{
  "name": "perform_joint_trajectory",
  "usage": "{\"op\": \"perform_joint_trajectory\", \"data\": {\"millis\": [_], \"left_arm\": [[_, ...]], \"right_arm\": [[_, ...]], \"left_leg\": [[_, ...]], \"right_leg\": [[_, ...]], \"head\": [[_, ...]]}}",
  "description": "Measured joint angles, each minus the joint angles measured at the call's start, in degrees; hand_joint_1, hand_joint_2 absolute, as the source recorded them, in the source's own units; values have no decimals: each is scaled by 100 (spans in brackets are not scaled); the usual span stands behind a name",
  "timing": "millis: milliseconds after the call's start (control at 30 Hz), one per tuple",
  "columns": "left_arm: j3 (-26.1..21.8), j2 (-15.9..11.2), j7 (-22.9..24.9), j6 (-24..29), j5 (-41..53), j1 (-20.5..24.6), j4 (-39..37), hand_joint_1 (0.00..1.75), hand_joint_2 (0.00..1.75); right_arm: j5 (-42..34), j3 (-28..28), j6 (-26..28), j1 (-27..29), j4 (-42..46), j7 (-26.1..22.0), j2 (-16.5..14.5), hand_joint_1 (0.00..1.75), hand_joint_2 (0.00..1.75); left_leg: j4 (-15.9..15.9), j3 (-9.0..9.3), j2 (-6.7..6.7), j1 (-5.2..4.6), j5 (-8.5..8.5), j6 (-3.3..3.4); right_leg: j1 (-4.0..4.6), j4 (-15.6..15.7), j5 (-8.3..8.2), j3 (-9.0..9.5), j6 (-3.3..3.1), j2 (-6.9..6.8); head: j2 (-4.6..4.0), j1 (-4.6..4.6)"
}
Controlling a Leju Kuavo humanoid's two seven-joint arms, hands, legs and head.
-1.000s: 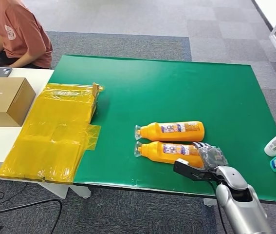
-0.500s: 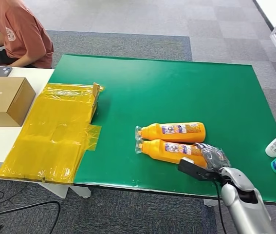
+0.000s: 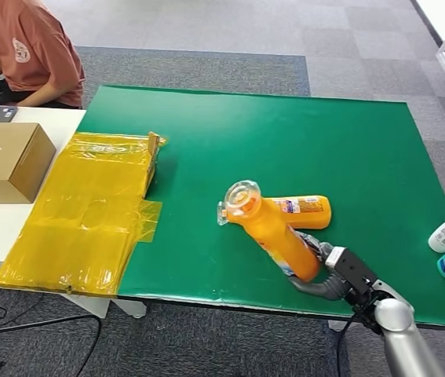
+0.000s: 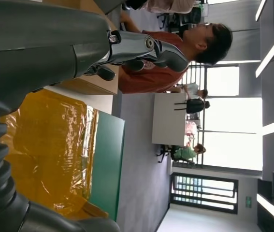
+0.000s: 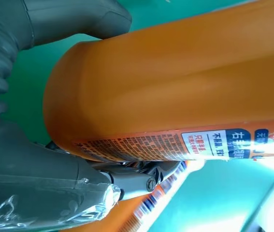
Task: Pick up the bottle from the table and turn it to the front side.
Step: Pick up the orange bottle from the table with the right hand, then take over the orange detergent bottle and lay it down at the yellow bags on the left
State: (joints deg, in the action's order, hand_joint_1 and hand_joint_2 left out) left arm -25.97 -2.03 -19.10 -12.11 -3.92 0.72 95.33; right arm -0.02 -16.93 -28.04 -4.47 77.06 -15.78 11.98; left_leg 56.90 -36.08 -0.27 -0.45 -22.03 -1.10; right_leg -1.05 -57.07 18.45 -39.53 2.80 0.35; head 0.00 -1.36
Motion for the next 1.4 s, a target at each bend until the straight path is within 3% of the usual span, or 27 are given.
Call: {"op": "perform_joint_trajectory", "data": {"millis": [400,700,967,1400], "left_arm": [[436,45,76,-53,39,233,-34,0,175],[1564,172,362,376,491,1133,-268,0,175],[1992,271,429,397,513,1397,-358,0,175],[2388,475,478,225,433,1533,-480,0,175]], "right_arm": [[-218,-50,141,-450,5,201,-557,175,175],[218,-453,924,-1351,-298,262,-1427,175,175],[569,-600,1360,-1570,-399,309,-2047,175,175],[821,-592,1542,-1594,-595,87,-2399,175,175]], "left_leg": [[0,-16,-1,1,6,-3],[0,-32,-1,2,36,-9],[0,-38,0,3,38,-11],[0,-43,0,2,37,-10]], "right_leg": [[1,-2,-4,-17,1,-1],[1,-4,-29,-34,-12,-1],[4,-5,-31,-43,-16,-1],[3,-5,-31,-46,-16,-1]], "head": [[0,-2],[0,-1],[0,0],[0,0]]}}
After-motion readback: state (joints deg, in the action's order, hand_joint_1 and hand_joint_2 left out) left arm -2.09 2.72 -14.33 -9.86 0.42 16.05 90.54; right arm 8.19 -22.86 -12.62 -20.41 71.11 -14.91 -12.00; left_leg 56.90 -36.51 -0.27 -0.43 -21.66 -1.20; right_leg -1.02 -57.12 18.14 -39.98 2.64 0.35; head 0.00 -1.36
